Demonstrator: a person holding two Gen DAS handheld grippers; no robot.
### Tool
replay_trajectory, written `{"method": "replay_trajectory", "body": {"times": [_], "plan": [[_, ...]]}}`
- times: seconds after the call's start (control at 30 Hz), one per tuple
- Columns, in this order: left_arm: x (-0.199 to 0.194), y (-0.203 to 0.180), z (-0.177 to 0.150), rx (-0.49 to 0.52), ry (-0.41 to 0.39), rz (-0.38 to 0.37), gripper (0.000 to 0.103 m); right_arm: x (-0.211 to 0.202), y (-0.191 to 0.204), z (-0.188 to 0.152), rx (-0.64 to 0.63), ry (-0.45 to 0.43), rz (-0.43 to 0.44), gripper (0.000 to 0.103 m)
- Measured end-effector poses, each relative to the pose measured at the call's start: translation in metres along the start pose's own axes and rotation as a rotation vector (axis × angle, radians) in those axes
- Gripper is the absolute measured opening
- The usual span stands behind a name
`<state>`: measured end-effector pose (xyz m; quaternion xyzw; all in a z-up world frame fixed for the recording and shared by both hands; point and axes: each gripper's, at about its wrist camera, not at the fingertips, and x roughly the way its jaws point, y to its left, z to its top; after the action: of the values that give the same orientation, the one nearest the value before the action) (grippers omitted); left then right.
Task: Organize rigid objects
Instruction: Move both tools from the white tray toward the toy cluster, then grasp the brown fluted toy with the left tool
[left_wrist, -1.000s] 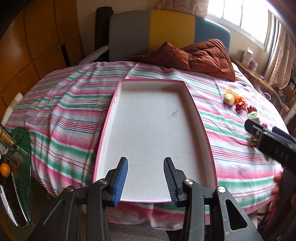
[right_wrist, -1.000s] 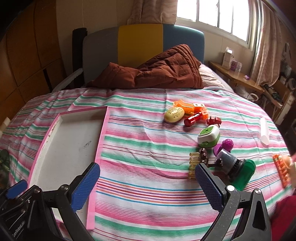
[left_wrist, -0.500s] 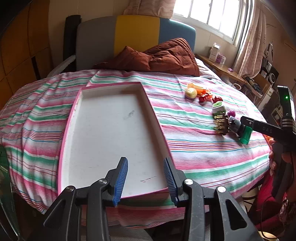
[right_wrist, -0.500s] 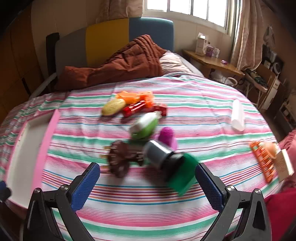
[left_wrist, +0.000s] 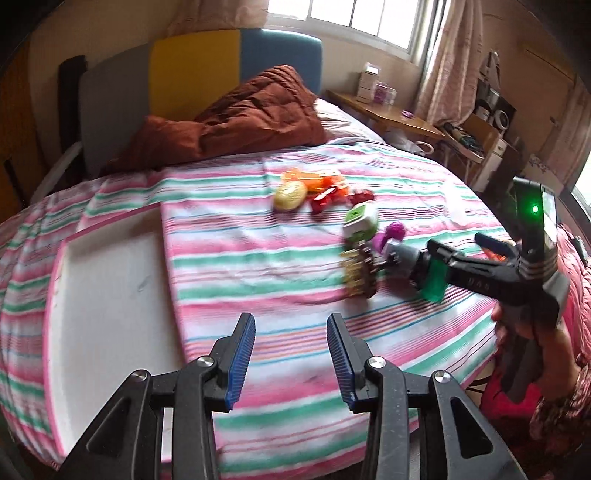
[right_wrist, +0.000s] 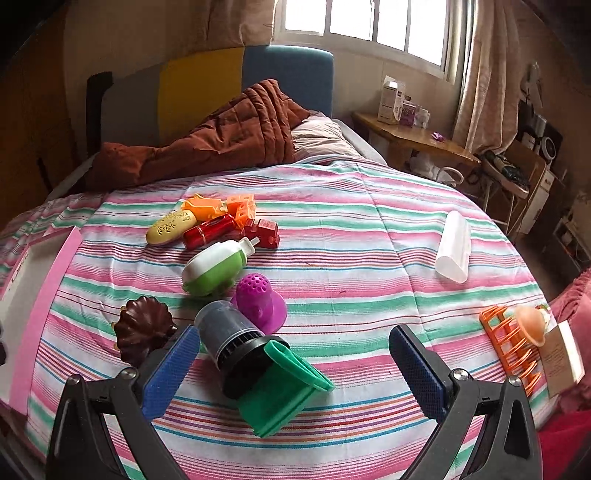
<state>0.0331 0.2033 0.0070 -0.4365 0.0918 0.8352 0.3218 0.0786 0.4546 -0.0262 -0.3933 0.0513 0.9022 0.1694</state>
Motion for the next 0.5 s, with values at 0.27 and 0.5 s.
{"method": "replay_trajectory", "body": {"times": [0.27,0.5], "plan": [[0.057,-0.058,0.038,0.096,0.047,-0.038,0.041,-0.006,-0.013,0.005,0.052,-0.010,-0.017,0.103],[0.097,-0.063,0.047,0.133,0.093,0.036,0.042,-0.006,-0.023,0.007,0.084,-0.008,-0.041,0.103]]}}
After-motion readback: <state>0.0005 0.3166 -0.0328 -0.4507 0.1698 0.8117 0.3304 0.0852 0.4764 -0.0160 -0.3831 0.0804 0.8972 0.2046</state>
